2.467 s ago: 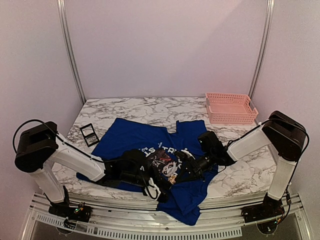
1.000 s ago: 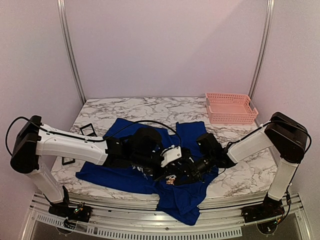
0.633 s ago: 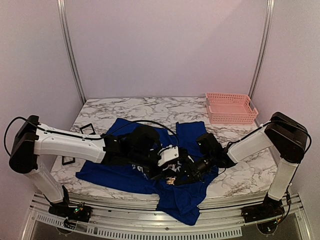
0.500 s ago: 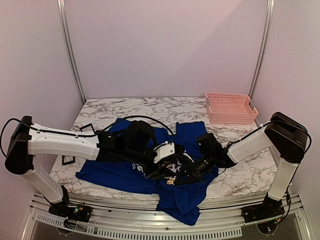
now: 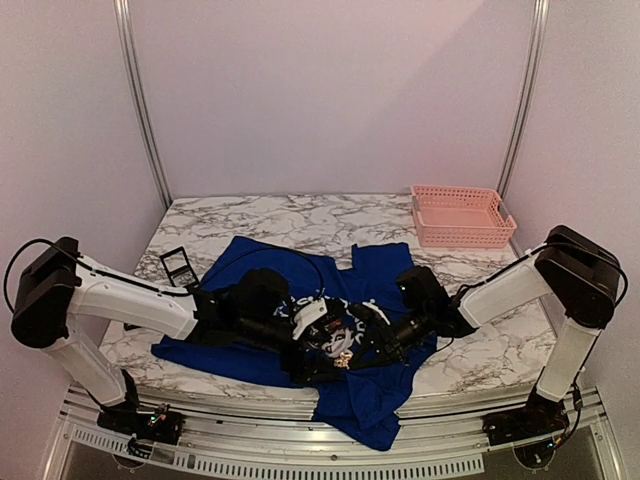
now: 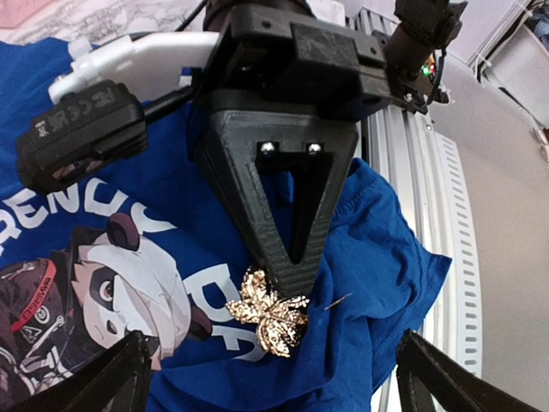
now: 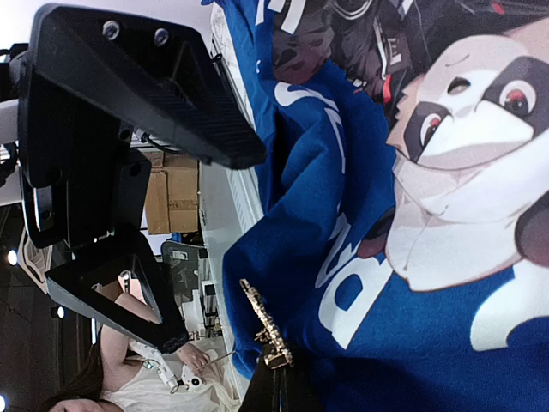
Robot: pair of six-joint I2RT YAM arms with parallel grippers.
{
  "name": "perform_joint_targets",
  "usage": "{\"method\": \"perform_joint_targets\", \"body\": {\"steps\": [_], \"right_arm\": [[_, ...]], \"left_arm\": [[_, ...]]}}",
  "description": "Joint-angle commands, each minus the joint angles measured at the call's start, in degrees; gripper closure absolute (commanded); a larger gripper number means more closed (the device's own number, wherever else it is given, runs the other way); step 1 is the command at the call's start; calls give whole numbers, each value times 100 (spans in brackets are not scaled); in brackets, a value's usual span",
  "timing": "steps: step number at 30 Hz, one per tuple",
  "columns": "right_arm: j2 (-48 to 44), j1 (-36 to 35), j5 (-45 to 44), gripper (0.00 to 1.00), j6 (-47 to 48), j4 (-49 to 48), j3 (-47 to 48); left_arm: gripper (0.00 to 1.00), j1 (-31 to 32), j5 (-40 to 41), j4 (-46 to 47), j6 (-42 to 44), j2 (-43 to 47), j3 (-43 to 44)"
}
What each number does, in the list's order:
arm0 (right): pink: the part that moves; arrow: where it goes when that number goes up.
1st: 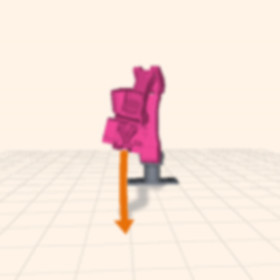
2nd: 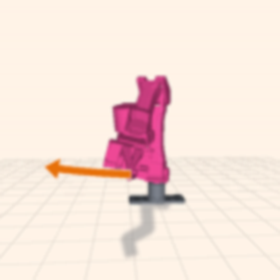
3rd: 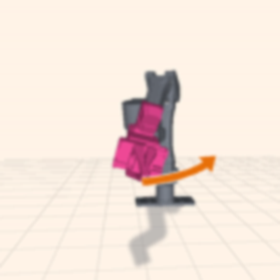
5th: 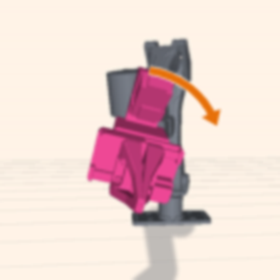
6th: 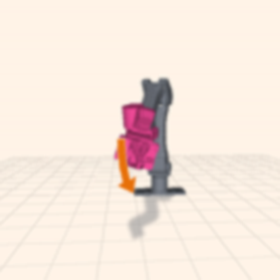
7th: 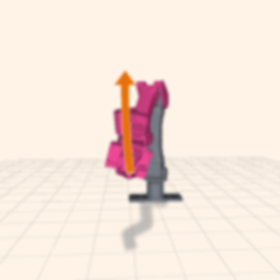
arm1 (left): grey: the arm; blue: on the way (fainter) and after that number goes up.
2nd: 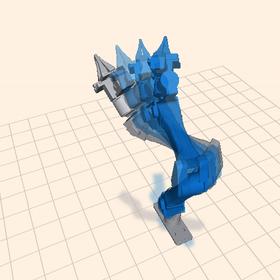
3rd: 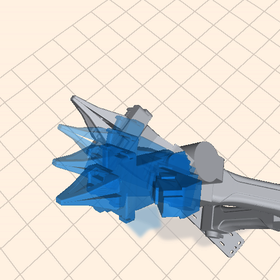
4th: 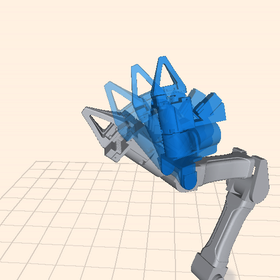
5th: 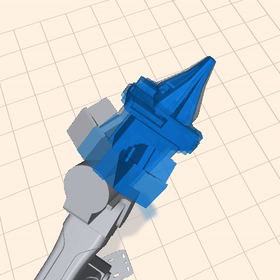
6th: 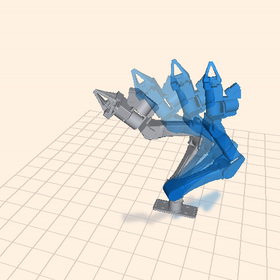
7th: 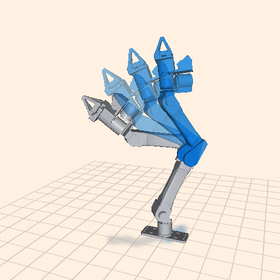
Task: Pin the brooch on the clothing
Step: Pass from the right arm to the left
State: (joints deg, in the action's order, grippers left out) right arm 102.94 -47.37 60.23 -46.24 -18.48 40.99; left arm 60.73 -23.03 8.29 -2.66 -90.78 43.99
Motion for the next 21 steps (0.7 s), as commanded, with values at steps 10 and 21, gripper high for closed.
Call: {"method": "perform_joint_targets", "body": {"steps": [10,21], "right_arm": [[-498,-219,-393,100,-117,-572,-267],[-481,-217,-325,100,-100,-628,-283]], "left_arm": [[15,88,-103,1145,-416,-489,-272],[46,97,15,1482,-527,-613,-353]]}}
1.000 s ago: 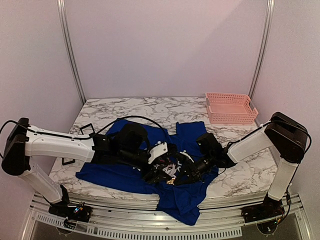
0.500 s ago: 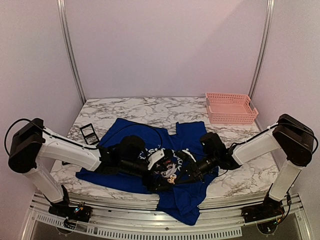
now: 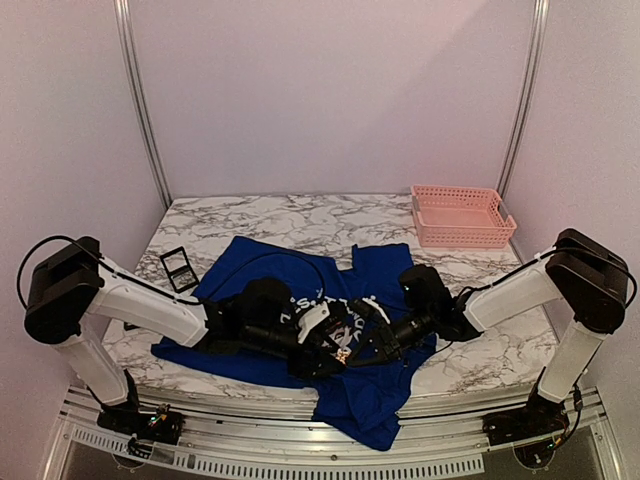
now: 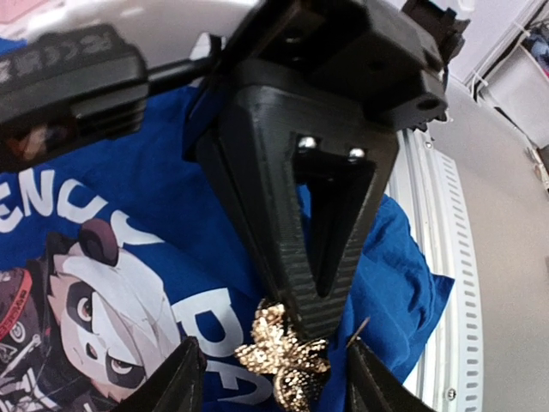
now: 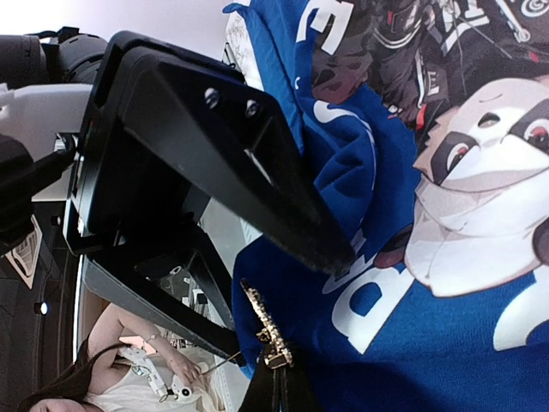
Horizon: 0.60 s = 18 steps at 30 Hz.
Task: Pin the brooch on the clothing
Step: Pass from the right arm to the left
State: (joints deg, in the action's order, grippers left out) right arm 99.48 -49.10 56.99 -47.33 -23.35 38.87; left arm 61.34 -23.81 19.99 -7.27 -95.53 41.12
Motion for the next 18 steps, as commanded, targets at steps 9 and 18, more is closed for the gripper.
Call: {"method": "perform_joint_targets", "body": {"steps": [9,18], "right_arm": [[-301,-47,-145,100,70,-105,-167],[-777,-55,-515,100,220,-319,-496]], "left_arm": [[67,36,216,326,-233,-100,-102],[87,36,275,408,-232,7,-142]]}}
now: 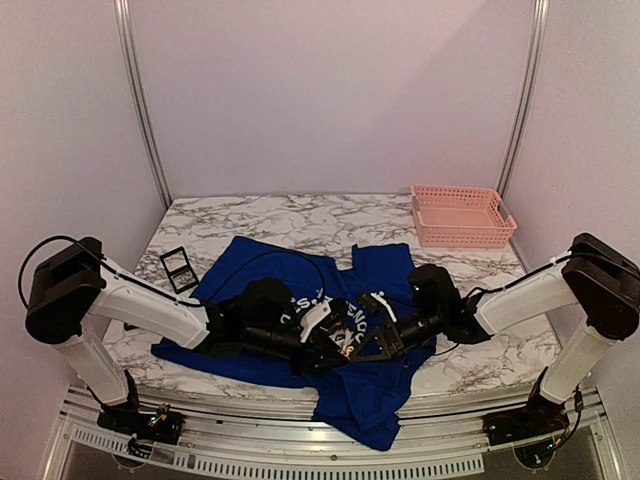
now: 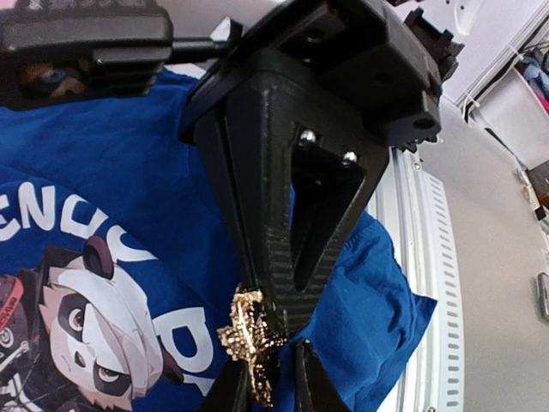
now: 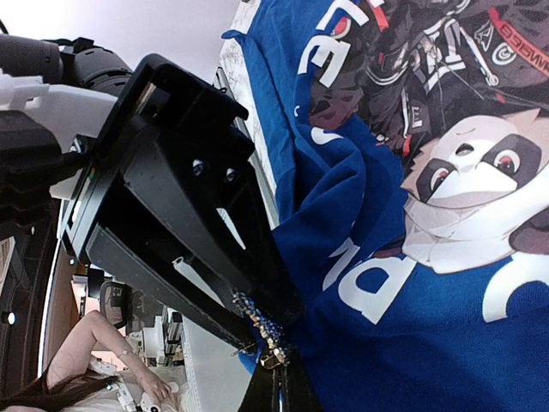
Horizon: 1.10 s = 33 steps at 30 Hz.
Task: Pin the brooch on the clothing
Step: Pass from the right arm to the left
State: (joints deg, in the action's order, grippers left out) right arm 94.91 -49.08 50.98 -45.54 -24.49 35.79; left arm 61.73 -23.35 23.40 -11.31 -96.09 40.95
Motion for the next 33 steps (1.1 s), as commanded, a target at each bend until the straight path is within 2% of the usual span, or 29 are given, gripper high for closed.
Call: {"method": "perform_joint_targets", "body": {"steps": [1,6,13,17,23,33], "right_arm": [[-350,-53,80,100,51,-240,-227],[-254,-58,160,100,81,-226,-252],[-437,-57,63,100,184,-364,-440],[-545,-64,14,93,106,-762,-560],[-602,-60,-82,88,160,-1040,-610],[-678,-59,-148,76,222,-1037,-694]], "left_arm": [[91,-4,219,95,202,60,-137],[100,-4,232,200,244,73,-152],[100,-29,95,286,177,117,-196],[100,-30,18,448,338,149,-210],[100,-30,-266,663,915,194,-244],[100,-30,-314,758,1004,161,-258]]}}
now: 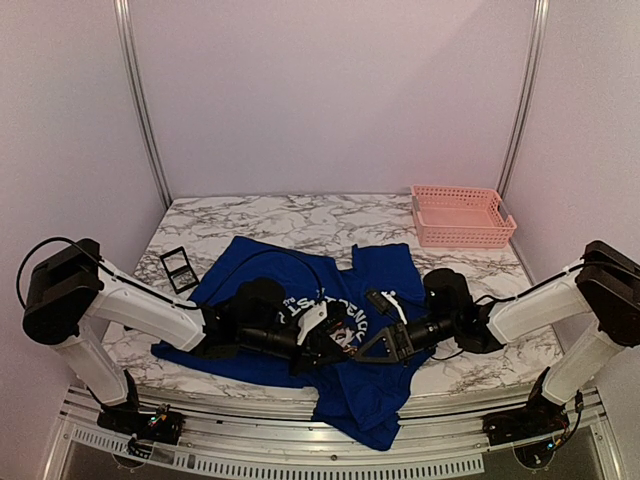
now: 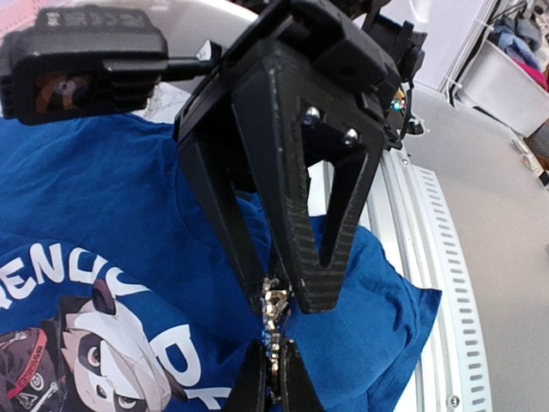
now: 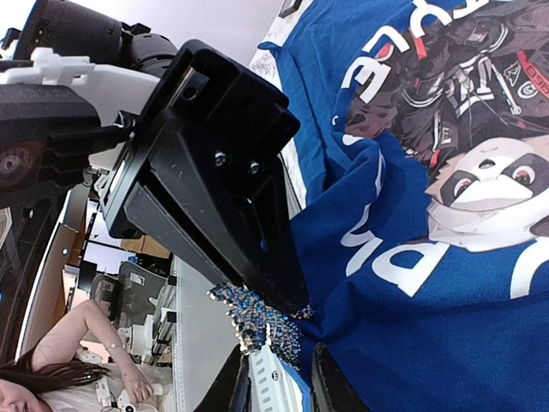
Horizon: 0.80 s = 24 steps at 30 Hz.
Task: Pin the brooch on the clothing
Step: Pass from the right arm to the left
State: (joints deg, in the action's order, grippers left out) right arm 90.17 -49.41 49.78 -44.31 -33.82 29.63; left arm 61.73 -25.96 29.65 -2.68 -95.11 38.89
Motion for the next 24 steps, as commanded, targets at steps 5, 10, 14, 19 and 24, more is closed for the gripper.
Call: {"method": "perform_joint_targets", "body": {"steps": [5,10,14,19,24], "right_arm": [[-209,-24,12,82,104,-195,-147],[-139,-26,12,82,95,-229,-144],[-36,-26,-8,82,56,-251,-149],[-61,-26,-161,83,85,-270,-80],[1,-21,-263,90,81,-356,-35]], "left_arm": [[100,-30,208,158,89,129,-30],[100,-30,239,272,-34,185,-29],[100,-30,240,306,-89,185,-40],[100,-21,126,305,-101,155,-31],[100,-13,70,364,-197,138,0]]}}
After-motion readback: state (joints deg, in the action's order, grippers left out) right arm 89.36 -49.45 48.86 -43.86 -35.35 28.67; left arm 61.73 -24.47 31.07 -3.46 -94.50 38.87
